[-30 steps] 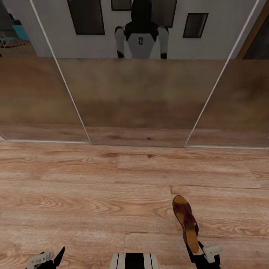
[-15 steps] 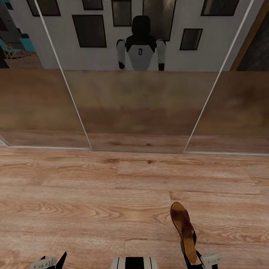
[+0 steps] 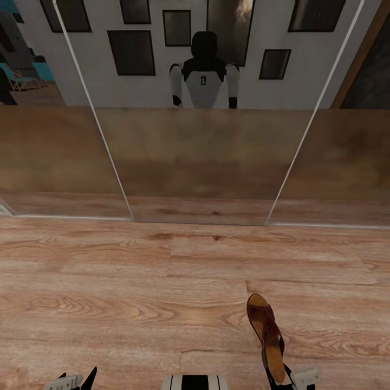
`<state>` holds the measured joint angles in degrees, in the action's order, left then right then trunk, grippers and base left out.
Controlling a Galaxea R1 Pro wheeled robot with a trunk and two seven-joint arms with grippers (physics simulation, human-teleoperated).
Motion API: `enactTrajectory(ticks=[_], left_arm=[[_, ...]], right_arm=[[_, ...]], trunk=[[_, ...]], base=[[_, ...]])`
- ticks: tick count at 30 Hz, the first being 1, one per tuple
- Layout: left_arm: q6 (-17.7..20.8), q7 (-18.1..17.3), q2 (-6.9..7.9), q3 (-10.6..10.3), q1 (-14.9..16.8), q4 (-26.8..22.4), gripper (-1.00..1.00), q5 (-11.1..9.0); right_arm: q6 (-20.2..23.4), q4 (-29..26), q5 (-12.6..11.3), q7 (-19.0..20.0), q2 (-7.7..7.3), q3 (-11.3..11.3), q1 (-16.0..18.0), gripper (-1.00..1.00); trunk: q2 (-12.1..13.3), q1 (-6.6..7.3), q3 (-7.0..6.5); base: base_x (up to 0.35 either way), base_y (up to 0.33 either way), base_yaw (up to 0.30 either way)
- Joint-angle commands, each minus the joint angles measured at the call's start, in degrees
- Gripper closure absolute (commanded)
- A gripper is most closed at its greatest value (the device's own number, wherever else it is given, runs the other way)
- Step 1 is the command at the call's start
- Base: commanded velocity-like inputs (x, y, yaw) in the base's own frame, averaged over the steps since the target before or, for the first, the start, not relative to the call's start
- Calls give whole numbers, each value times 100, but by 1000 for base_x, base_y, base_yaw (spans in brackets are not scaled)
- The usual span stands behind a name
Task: Pick up the two gym shoes and the two sandals from the corridor floor and place them onto the hallstand (shoe rack) in the corridor, making sure they are on the rack and not on the floor. Arrange them so the two gym shoes are next to each other and the two sandals are next to each other.
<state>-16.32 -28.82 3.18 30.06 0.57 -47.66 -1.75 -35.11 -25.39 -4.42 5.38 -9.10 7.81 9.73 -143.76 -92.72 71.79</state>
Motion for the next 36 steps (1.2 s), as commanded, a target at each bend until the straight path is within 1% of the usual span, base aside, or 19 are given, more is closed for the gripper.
enactTrajectory(ticks=[1,12,32,36], left_arm=[[-6,-44,-2,17,4,6,-100,-18],[-19,-44,-2,17,4,11,-100,-19],[-20,-44,-2,40,4,11,-100,-26],[-22,-44,-2,43,4,11,-100,-27]], right_arm=[[-14,5,-68,42,-4,18,3,100],[-14,3,-68,42,-4,18,3,100],[-14,7,-68,42,-4,18,3,100],[-14,7,-68,42,-4,18,3,100]], trunk=[[-1,1,-5],[-1,1,-105],[25,53,-728],[25,53,-764]], base=[[0,0,0],[0,0,0],[0,0,0],[0,0,0]])
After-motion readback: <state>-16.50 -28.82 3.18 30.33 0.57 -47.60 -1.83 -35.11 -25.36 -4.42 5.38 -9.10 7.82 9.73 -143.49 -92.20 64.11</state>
